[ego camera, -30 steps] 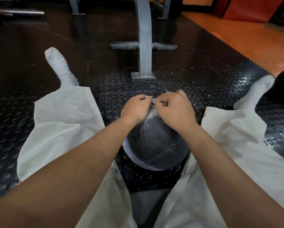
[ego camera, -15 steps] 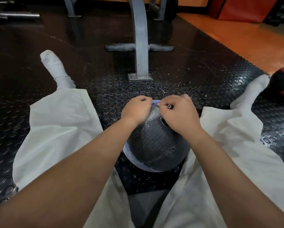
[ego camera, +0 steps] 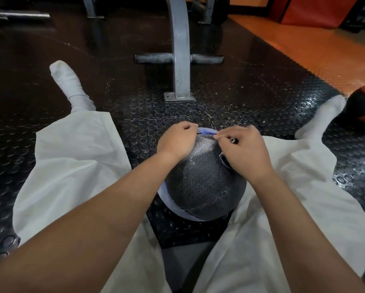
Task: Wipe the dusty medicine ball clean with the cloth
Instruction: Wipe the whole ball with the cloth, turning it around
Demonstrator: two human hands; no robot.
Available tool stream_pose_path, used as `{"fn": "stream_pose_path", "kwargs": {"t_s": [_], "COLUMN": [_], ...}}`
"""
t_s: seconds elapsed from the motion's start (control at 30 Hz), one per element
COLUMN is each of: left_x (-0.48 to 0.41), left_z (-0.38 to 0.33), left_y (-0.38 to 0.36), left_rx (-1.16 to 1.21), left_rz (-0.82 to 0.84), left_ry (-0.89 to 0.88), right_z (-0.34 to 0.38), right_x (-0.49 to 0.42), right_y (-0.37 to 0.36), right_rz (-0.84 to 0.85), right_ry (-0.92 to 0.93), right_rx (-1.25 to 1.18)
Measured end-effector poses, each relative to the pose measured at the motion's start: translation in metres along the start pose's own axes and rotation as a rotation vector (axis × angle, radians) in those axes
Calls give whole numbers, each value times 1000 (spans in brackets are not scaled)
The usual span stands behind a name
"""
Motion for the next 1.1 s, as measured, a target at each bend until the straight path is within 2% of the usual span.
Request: {"fn": "stream_pose_path", "kwargs": {"t_s": [0.13, 0.23, 0.43, 0.53, 0.63, 0.7, 0.8, 0.9, 0.97, 1.1], "left_x": [0, -5, -2, -1, -1, -6, -10, -8, -5, -2], "left_z": [-2, 2, -1, -4, -7, -6, -6, -7, -8, -6], "left_y": [-4, 1, -3, -9, -13, -12, -14, -14, -14, -10], "left_rx": [-32, 12, -33, -63, -125, -144, -121, -78, -58, 62], "left_rz": [34, 19, 47, 37, 35, 13, 38, 28, 21, -40], "left_ry": [-27, 7, 7, 2, -29, -39, -33, 18, 35, 77], "right_z": [25, 24, -19, -11, 12, 18, 7, -16, -26, -1], "right_x": [-8, -12, -4, -9, -15, -19, -20, -15, -11, -12], "right_y": [-32, -40, 3, -2, -30, -40, -32, -7, 3, -8], "right_rz": [135, 217, 26, 21, 118, 170, 183, 89, 36, 16], "right_ry": [112, 102, -106, -37, 103, 124, 73, -83, -143, 13], "right_rx": [145, 139, -105, -14, 168, 234, 143, -16, -31, 109]}}
Point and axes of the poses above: each hand's wrist, its own x-axis away from the middle knuckle, its own y-axis out of the back of the hand, z = x × y, the point moved 10 cm from there along -x, towards the middle knuckle, and after that the axes turned 13 degrees about -z, right-handed, at the moved point
